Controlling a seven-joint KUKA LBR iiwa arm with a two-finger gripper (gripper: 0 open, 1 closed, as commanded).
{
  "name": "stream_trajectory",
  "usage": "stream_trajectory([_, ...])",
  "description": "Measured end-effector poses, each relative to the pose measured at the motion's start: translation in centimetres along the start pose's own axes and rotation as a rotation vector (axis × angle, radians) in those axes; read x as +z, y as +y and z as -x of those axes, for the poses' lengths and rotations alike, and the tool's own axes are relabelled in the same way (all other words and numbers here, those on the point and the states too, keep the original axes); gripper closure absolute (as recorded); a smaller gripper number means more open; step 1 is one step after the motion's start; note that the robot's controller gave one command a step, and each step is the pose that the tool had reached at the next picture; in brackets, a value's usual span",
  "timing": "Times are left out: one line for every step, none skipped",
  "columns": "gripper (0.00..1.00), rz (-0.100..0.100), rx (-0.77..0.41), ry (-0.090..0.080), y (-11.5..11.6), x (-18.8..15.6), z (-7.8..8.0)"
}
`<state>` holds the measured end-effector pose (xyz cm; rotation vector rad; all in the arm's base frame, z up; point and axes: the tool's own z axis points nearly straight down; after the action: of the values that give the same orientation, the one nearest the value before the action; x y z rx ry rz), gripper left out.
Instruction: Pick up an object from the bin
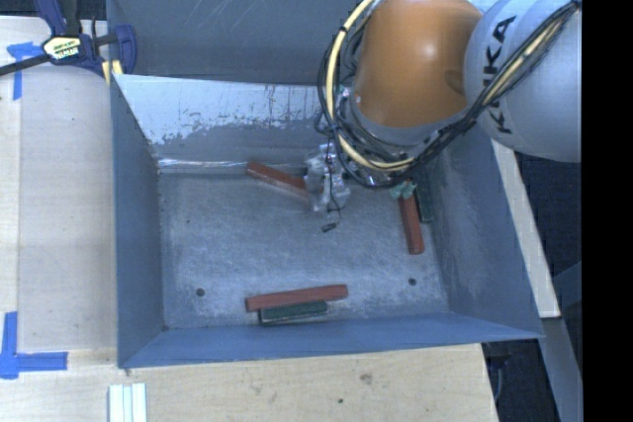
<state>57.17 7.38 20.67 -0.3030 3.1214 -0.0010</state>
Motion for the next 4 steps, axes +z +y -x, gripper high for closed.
stream_trajectory([0.0,0.002,0.051,0.002,2.7,2.0,-0.8])
stream_trajectory([0.0,0.002,0.05,-0.005,1.2,4.4,2.7])
stream_trajectory([0.0,0.0,0.053,0.004,-0.2,7.2,5.0])
stream_trajectory([0.0,0.001,0.014,-0.002,-4.1,11.9,2.7])
